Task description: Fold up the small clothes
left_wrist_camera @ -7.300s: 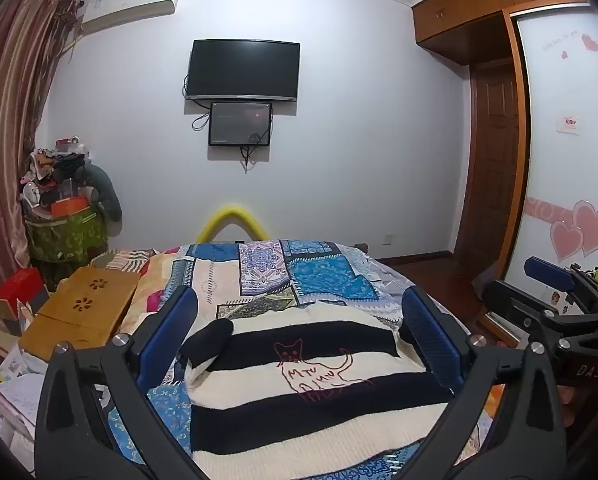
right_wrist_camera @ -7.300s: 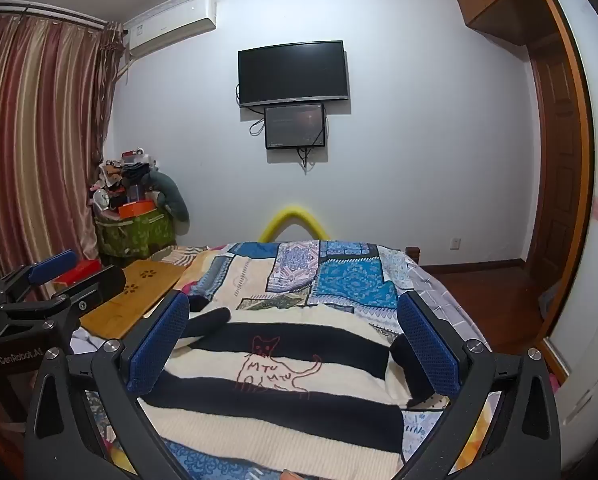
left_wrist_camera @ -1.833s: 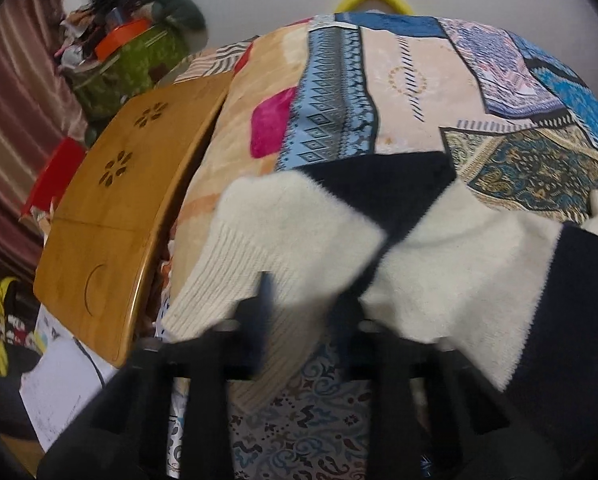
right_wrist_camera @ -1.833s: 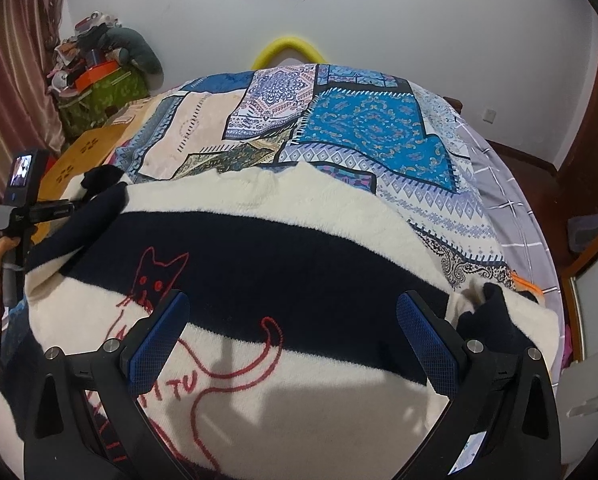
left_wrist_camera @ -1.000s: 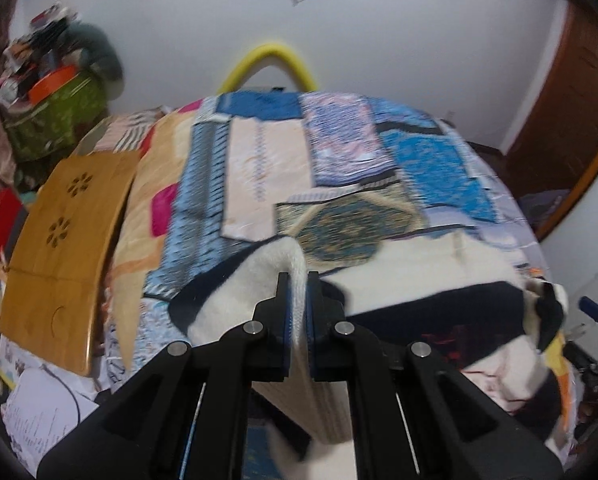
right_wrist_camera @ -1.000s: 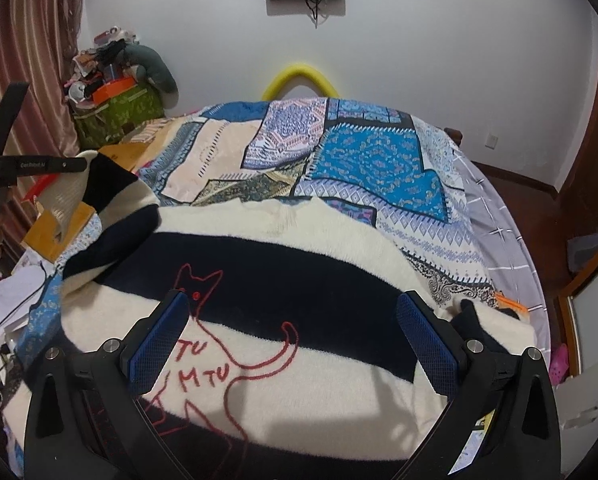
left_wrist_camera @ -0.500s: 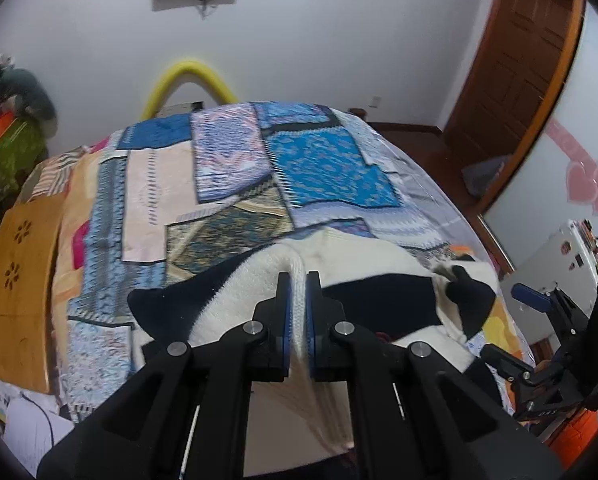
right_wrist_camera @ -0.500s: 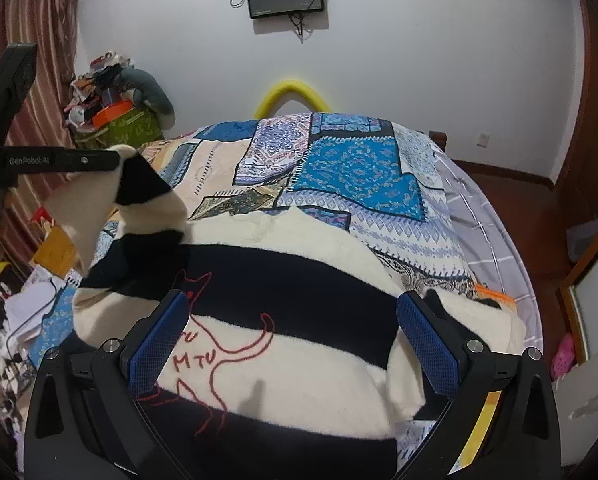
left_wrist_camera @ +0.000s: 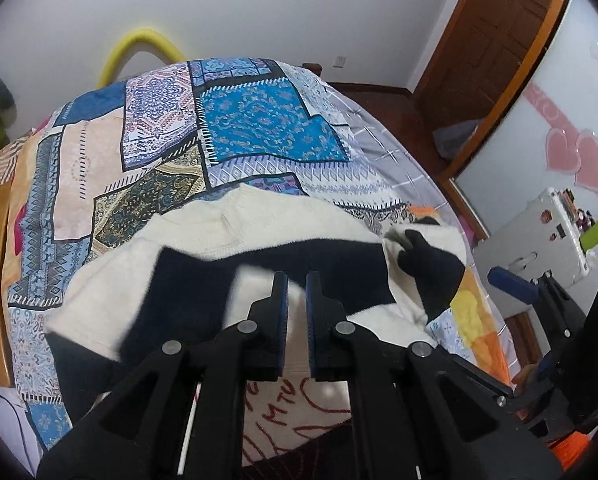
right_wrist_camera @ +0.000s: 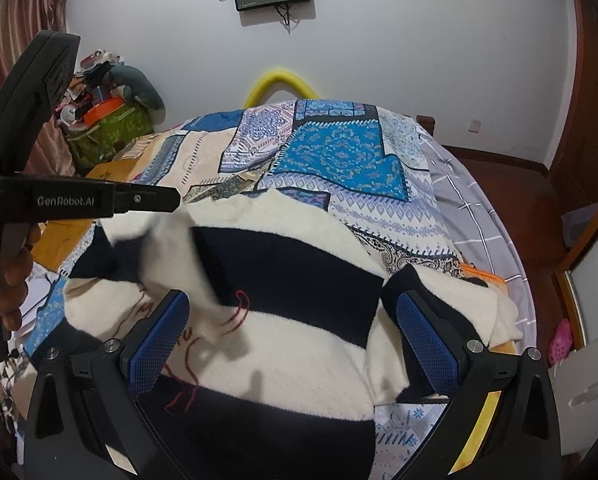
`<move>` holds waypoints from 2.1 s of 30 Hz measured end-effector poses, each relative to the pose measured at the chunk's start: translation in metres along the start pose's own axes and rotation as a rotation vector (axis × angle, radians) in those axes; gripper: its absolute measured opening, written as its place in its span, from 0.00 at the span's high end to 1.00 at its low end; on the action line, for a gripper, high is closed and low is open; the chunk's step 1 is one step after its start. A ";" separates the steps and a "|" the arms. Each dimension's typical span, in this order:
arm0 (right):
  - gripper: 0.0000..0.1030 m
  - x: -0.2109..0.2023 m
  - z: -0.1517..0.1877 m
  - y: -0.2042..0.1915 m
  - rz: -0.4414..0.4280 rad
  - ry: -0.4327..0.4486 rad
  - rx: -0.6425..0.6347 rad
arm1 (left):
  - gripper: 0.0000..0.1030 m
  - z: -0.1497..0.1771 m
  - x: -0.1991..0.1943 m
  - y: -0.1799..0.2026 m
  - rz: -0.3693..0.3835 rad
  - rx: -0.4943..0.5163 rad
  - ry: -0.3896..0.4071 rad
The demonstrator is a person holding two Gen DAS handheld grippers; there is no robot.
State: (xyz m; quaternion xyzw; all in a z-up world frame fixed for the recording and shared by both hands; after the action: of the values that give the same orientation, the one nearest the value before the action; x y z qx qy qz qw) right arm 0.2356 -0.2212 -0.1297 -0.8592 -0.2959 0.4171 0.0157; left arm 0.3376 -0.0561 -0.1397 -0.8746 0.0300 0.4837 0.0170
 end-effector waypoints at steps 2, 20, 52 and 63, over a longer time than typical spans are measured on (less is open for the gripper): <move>0.00 0.002 0.001 0.000 0.002 -0.008 0.000 | 0.86 0.001 0.001 0.002 -0.017 0.014 0.005; 0.00 0.039 0.002 0.000 -0.002 -0.115 0.026 | 0.29 0.031 -0.020 -0.129 -0.339 -0.104 0.100; 0.55 0.118 0.025 0.001 -0.104 -0.319 0.203 | 0.29 0.139 0.063 -0.207 -0.316 -0.207 -0.155; 0.94 0.101 0.007 -0.006 -0.140 -0.233 0.160 | 0.29 0.139 0.064 -0.211 -0.329 -0.226 -0.160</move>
State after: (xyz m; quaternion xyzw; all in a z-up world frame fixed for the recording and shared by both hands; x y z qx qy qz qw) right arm 0.2755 -0.1651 -0.2042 -0.7781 -0.3210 0.5342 0.0787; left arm 0.2683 0.1598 -0.2679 -0.8228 -0.1690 0.5426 -0.0003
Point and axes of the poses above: each gripper's, at about its wrist camera, not at the fingertips, and x roughly the way its jaws point, y to its right, z to its underside, the point moved 2 cm from there along x, roughly the way its jaws point, and after that the axes turned 13 degrees about -z, right-handed, at the moved point
